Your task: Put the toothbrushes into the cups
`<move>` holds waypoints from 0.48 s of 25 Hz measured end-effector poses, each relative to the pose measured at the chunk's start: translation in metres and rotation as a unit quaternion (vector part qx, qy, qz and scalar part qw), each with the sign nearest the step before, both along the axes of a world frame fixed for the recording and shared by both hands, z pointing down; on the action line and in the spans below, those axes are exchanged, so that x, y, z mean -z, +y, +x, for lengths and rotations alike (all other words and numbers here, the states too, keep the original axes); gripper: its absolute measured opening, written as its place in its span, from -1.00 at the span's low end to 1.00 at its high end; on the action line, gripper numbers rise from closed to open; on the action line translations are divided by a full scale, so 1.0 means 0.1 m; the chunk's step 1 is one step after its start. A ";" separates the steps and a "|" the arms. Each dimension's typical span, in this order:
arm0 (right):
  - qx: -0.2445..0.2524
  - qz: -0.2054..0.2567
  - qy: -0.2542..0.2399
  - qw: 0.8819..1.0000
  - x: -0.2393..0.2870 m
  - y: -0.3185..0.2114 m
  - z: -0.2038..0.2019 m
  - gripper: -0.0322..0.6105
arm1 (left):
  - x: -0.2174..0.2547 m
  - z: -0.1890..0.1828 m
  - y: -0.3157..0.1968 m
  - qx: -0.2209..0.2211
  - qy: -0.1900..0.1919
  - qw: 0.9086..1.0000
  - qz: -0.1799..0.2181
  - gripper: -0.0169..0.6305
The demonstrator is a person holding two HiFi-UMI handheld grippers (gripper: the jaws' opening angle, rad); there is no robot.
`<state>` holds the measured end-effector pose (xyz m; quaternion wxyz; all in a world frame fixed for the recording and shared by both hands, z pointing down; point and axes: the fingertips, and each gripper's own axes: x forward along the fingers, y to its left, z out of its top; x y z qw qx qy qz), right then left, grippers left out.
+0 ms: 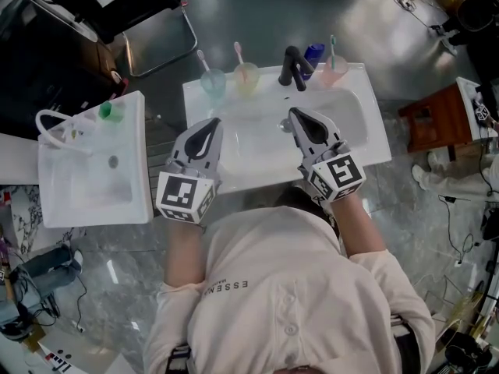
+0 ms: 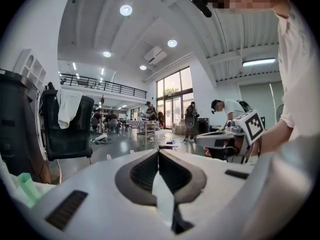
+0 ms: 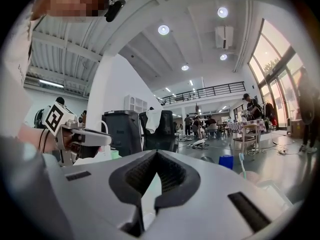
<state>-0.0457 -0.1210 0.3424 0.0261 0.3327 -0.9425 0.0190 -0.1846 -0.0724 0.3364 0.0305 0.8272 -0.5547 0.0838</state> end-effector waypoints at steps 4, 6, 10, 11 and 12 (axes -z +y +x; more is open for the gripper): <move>0.011 0.006 0.012 1.000 -0.02 0.06 -0.01 -0.86 | 0.02 0.04 0.05 0.004 0.000 1.000 0.001 -0.94; 0.021 0.012 0.017 1.000 -0.02 0.10 -0.03 -0.86 | 0.02 0.05 0.07 0.008 0.002 1.000 0.003 -0.94; 0.015 0.006 0.009 1.000 -0.01 0.13 -0.01 -0.86 | 0.01 0.04 0.12 0.014 0.008 1.000 0.004 -0.94; 0.013 0.006 0.007 1.000 -0.01 0.14 0.00 -0.86 | 0.01 0.04 0.13 0.015 0.010 1.000 0.004 -0.94; 0.010 0.006 0.007 1.000 0.00 0.13 0.02 -0.86 | 0.02 0.04 0.14 0.016 0.011 1.000 0.005 -0.94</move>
